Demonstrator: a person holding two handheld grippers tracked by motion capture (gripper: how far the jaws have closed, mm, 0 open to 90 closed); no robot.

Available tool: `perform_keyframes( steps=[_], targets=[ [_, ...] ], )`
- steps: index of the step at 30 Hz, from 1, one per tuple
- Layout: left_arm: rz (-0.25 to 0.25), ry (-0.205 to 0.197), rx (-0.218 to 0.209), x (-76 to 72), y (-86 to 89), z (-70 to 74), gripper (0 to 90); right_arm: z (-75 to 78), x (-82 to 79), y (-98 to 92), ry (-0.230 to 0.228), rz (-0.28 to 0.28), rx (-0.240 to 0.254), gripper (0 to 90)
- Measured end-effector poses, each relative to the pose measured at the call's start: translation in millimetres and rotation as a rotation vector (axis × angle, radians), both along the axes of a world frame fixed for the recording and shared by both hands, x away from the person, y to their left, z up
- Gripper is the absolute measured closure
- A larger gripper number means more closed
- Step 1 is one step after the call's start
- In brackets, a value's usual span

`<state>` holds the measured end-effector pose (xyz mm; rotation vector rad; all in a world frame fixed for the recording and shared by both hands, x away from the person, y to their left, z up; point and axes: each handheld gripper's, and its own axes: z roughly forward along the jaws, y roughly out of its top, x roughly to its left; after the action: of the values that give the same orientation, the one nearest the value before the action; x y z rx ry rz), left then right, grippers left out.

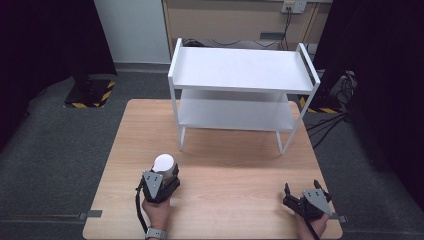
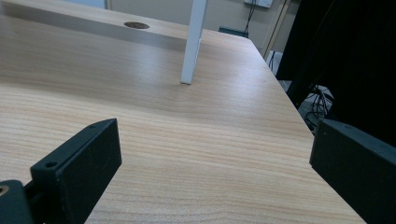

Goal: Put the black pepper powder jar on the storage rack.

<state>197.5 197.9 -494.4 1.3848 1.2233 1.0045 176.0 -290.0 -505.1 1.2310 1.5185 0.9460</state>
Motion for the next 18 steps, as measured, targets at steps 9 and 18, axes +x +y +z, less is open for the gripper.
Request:
perform_keyframes(
  steps=[9,18],
  targets=[
    [-0.011,-0.022,-0.009,-2.4,-1.5,6.2,30.3,0.2,0.1,0.0,0.001,0.001,-0.001,2.0],
    [-0.044,-0.057,-0.018,1.0,-8.1,33.7,30.4,0.2,0.1,0.5,0.001,-0.004,0.001,2.0]
  ],
)
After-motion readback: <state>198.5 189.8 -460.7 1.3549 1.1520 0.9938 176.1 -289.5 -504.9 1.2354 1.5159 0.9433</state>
